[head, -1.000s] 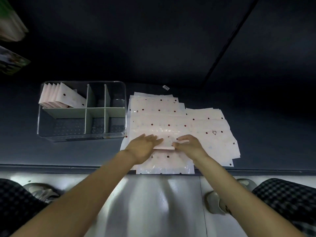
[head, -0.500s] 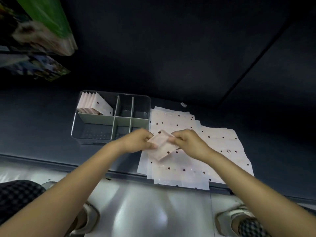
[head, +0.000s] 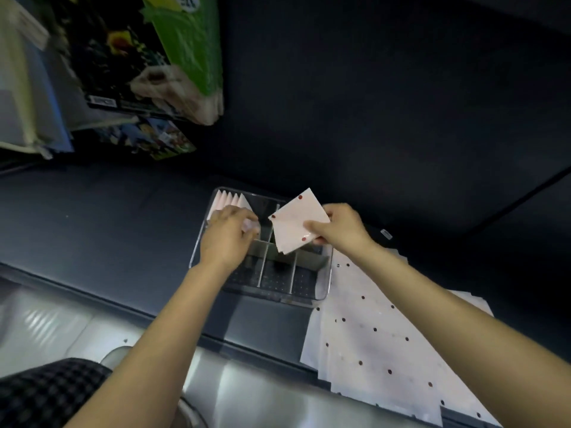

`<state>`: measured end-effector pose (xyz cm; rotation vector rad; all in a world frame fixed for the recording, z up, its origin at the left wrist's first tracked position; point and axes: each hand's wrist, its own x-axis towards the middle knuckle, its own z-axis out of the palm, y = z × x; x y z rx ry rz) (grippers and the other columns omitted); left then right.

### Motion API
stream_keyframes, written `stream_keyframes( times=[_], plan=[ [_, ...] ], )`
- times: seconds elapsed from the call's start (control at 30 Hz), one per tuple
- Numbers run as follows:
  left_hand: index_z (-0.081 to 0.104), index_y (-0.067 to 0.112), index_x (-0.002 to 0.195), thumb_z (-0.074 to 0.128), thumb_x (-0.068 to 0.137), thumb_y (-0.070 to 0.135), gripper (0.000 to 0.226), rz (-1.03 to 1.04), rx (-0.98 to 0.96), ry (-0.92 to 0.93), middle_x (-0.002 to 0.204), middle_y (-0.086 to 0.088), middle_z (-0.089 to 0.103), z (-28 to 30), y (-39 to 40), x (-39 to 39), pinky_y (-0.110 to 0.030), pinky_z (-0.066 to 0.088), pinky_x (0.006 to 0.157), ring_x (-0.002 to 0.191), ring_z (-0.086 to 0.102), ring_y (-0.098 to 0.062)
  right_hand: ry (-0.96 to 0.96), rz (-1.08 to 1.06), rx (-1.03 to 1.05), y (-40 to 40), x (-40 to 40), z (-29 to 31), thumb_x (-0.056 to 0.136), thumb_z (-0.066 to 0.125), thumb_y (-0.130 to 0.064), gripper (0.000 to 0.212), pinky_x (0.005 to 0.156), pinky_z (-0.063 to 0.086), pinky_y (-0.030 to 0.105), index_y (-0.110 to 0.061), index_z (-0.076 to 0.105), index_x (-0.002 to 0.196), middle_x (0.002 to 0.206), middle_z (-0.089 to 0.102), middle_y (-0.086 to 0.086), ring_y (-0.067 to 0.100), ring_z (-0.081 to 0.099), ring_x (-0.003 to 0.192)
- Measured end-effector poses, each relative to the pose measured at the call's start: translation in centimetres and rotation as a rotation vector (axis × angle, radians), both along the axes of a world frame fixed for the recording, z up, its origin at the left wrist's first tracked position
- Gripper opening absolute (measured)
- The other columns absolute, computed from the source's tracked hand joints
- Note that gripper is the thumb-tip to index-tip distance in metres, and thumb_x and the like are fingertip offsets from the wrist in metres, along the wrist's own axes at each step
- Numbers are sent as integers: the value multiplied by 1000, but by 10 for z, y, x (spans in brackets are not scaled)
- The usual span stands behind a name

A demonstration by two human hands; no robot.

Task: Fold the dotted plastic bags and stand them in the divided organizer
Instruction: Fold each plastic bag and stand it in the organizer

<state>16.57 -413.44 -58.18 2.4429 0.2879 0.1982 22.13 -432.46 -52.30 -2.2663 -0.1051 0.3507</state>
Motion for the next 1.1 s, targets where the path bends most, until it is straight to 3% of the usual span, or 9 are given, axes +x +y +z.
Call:
stream_keyframes(
  times=[0.1, 0.27, 0.4, 0.47, 0.53, 0.6, 0.77, 1.0, 1.1],
  plan=[
    [60, 24, 121, 59, 90, 24, 32, 43, 203, 15, 138, -5, 39, -18, 12, -3, -43, 33, 96, 124, 30, -29, -138, 16, -145, 40, 17, -11, 86, 61, -14, 18, 71, 59, 42, -6, 65, 102, 103, 69, 10, 24, 67, 85],
    [60, 17, 122, 59, 89, 15, 33, 62, 6, -31, 142, -5, 34, -34, 13, -6, -42, 38, 99, 128, 21, -26, -261, 48, -536, 87, 27, -32, 87, 53, -8, 17, 61, 46, 32, -5, 62, 100, 103, 65, 15, 32, 63, 91],
    [62, 16, 121, 59, 89, 12, 32, 71, -81, -103, 139, -3, 39, -38, 12, -6, -31, 39, 98, 126, 22, -22, -195, 85, -640, 109, 27, -54, 89, 50, -3, 19, 66, 48, 32, -3, 63, 102, 104, 66, 16, 31, 63, 94],
    [63, 15, 119, 59, 89, 9, 31, 87, -121, -145, 135, -2, 43, -38, 10, -7, -25, 40, 89, 125, 25, -20, -129, 104, -564, 118, 25, -63, 95, 46, -16, 20, 73, 53, 36, -6, 64, 97, 99, 67, 13, 29, 64, 91],
    [63, 13, 117, 58, 88, 5, 31, 123, -155, -185, 131, -2, 48, -39, 11, -8, -22, 39, 84, 123, 30, -18, -42, 114, -433, 127, 22, -69, 99, 35, -37, 43, 73, 50, 35, -8, 62, 83, 88, 66, 9, 26, 63, 85],
    [63, 11, 117, 58, 88, 4, 31, 166, -167, -205, 128, -1, 52, -39, 12, -9, -23, 40, 86, 122, 34, -18, 66, 88, -310, 131, 23, -71, 100, 23, -47, 57, 74, 43, 32, -8, 62, 84, 89, 63, 11, 27, 61, 87],
    [66, 12, 112, 59, 87, 7, 27, 188, -99, -196, 125, -2, 57, -39, 8, -13, -40, 38, 98, 121, 39, -24, 175, 107, -331, 126, 29, -73, 100, 33, -37, 47, 75, 43, 32, -1, 60, 114, 111, 63, 15, 26, 59, 96],
    [68, 11, 105, 58, 88, 8, 20, 206, -51, -281, 115, -6, 60, -29, -18, -22, -36, 34, 95, 112, 46, -27, 81, 108, -189, 98, 22, -57, 97, 40, -24, 37, 73, 49, 34, -3, 65, 80, 79, 66, 13, 24, 60, 73],
    [67, 10, 101, 57, 89, 8, 16, 120, -107, -298, 109, -7, 60, -25, -47, -32, -29, 36, 86, 105, 48, -26, 43, 72, 16, 57, 4, -47, 96, 46, -19, 28, 84, 53, 40, -3, 69, 90, 92, 71, 15, 25, 67, 84]
  ],
)
